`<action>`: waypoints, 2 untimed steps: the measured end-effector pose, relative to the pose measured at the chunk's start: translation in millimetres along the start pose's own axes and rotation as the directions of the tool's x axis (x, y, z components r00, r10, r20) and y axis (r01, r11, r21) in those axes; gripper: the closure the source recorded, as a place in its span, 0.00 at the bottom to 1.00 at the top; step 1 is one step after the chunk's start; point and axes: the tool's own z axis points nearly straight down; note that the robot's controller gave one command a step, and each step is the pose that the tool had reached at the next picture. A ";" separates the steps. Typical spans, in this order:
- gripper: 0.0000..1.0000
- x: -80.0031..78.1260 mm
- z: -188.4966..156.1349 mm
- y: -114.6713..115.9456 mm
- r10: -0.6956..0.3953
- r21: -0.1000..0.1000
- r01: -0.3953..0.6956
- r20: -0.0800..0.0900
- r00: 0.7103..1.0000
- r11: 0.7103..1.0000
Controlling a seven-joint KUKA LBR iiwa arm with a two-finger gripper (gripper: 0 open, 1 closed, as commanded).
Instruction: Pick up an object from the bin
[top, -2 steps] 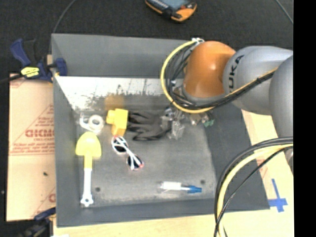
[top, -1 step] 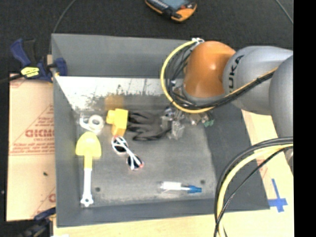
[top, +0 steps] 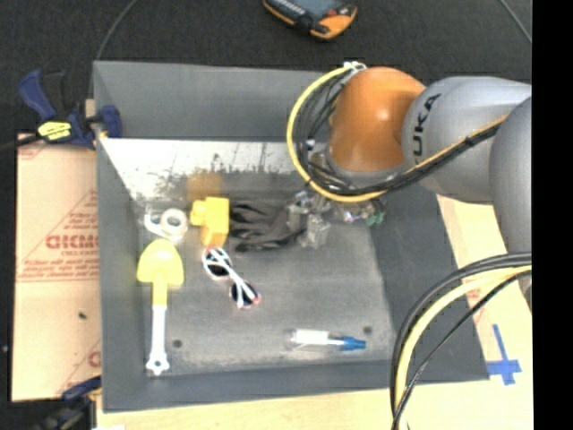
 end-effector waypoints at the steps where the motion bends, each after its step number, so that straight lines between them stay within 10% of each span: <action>1: 1.00 5.4 15.5 5.7 0.009 -0.002 -0.009 -0.006 1.000 1.000; 2: 1.00 5.7 13.6 5.6 0.009 -0.002 -0.010 -0.006 1.000 1.000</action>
Offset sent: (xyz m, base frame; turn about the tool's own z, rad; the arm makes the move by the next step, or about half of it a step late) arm -0.0027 -0.0016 0.0896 -0.0062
